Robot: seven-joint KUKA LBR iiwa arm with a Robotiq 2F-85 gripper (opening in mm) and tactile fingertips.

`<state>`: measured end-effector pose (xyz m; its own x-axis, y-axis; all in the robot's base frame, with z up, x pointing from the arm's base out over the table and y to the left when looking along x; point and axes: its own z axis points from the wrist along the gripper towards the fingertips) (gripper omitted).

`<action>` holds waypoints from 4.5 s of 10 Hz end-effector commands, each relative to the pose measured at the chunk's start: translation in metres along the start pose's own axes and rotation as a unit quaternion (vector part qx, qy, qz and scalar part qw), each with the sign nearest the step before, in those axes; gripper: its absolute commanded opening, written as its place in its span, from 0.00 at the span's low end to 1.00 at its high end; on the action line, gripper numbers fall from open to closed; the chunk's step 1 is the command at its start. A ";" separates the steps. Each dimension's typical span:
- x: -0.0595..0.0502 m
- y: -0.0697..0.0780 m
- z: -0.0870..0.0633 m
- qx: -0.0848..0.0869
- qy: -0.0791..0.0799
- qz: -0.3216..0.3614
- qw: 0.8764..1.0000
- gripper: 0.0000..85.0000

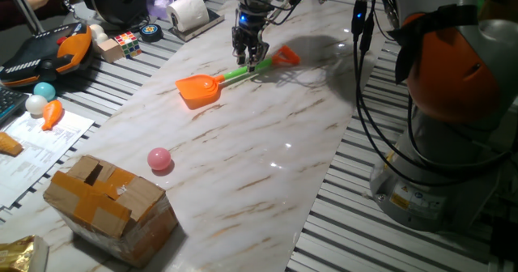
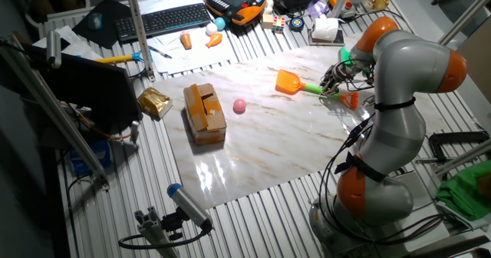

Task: Use a shovel to scoop up an object

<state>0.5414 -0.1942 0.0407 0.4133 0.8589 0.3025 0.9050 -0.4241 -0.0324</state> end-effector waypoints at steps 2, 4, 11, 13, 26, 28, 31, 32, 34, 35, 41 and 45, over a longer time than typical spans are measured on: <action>-0.001 0.000 0.003 0.000 0.003 0.001 1.000 0.51; -0.002 0.000 0.006 -0.001 0.008 0.002 1.000 0.48; 0.000 0.000 0.006 -0.012 0.006 -0.019 1.000 0.01; 0.005 0.001 -0.004 -0.007 -0.003 -0.022 1.000 0.01; 0.093 -0.026 -0.061 -0.034 -0.119 -0.074 0.990 0.01; 0.103 -0.025 -0.062 -0.041 -0.143 -0.100 0.984 0.01; 0.113 -0.027 -0.063 -0.027 -0.151 -0.108 0.982 0.01; 0.116 -0.027 -0.064 -0.025 -0.151 -0.110 0.982 0.01; 0.121 -0.028 -0.064 -0.027 -0.157 -0.125 0.979 0.01; 0.125 -0.030 -0.065 -0.034 -0.169 -0.140 0.975 0.01; 0.145 -0.040 -0.058 -0.055 -0.196 -0.178 0.963 0.01; 0.149 -0.048 -0.040 -0.046 -0.222 -0.201 0.953 0.01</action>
<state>0.5551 -0.0577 0.1256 0.0565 0.9852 -0.1616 0.9949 -0.0421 0.0916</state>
